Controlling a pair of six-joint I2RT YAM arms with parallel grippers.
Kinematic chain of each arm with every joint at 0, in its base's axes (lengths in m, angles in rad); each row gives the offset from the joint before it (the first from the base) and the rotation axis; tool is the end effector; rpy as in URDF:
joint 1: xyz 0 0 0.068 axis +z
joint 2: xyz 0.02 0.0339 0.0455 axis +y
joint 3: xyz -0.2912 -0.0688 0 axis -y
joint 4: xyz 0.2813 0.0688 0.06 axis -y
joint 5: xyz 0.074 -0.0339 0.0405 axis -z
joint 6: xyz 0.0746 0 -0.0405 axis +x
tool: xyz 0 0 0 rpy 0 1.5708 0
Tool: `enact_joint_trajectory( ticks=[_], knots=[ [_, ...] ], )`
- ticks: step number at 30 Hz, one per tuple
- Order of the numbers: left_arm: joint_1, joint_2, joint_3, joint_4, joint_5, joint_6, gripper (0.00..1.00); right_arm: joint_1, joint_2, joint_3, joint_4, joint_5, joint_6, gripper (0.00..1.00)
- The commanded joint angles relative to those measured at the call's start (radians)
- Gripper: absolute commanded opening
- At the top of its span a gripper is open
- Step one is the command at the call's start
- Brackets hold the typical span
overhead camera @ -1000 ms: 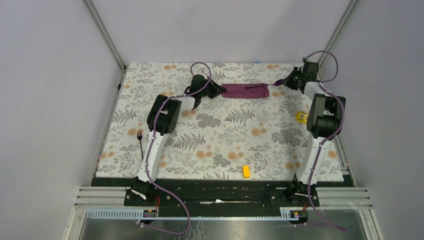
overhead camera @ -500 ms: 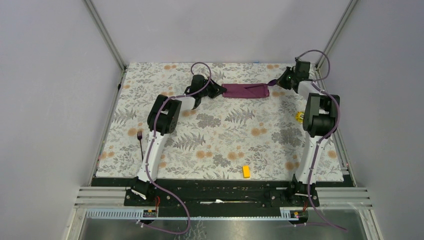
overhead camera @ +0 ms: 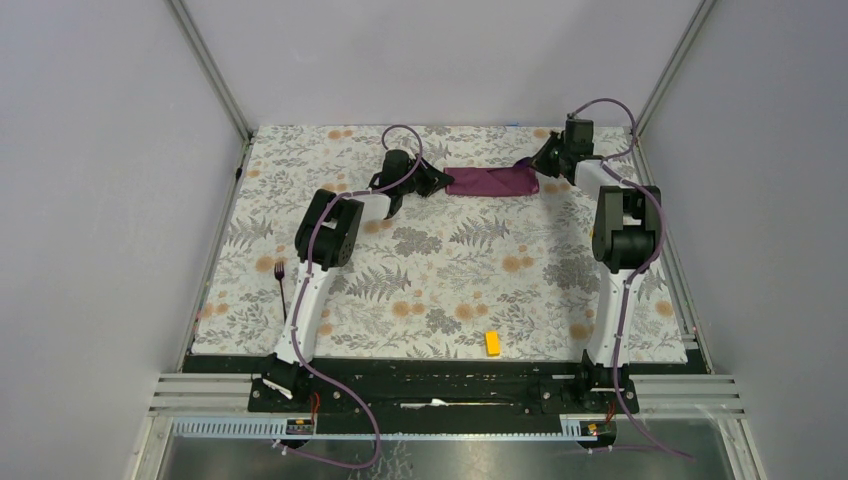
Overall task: Fold the napkin into a case and place the utensils inside
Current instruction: Pick up the fork from the corner of the board.
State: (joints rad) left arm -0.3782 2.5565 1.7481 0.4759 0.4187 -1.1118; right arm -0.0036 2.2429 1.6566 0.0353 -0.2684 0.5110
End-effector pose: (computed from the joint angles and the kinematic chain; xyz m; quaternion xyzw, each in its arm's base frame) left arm 0.5787 -0.2626 0.0659 -0.1731 0.7869 -0.5093 0.3025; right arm 0.5932 0.0176 0.1593 0.1569 0.8531 0.2344 0.4389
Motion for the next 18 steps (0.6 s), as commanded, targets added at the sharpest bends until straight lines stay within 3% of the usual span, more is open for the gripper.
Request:
enact_joint_trajectory(
  ticks=[1, 18],
  knots=[
    [-0.005, 0.036, 0.005, 0.020, 0.024, -0.010, 0.00, 0.031, 0.030, 0.044, 0.038, 0.006, 0.120, 0.00],
    [-0.004, 0.023, -0.006, 0.019, 0.024, 0.000, 0.00, 0.054, 0.054, 0.000, 0.074, 0.015, 0.145, 0.00]
  ],
)
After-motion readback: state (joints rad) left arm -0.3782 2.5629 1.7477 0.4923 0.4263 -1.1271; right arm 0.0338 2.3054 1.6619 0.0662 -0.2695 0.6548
